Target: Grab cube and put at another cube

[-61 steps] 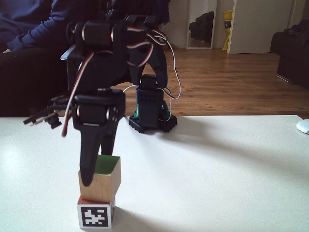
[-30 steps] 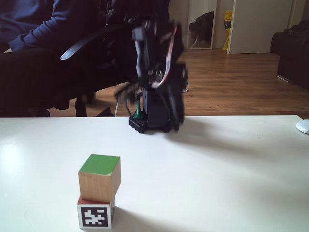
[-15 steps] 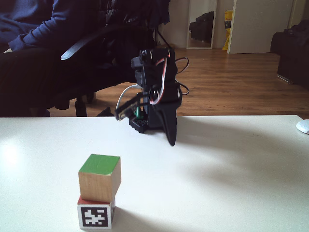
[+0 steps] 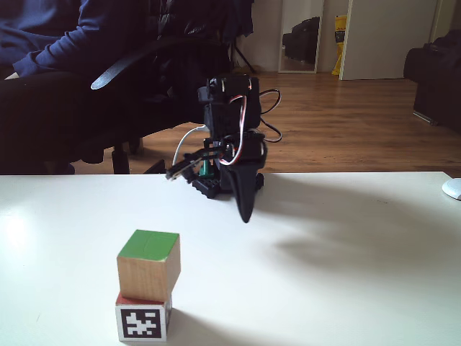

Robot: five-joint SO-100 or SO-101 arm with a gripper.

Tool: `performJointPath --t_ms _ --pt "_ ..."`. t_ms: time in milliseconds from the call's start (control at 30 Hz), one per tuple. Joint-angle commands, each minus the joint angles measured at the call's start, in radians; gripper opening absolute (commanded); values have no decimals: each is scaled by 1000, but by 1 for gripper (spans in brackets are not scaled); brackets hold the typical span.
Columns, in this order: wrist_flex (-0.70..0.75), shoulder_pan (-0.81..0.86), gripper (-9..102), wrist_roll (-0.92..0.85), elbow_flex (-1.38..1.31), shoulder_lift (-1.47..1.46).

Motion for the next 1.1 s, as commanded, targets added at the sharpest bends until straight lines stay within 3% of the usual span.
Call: performJointPath --t_ms 0,1067 --pt "6 20 0 -14 -28 5" --pt "6 89 0 0 -28 5"
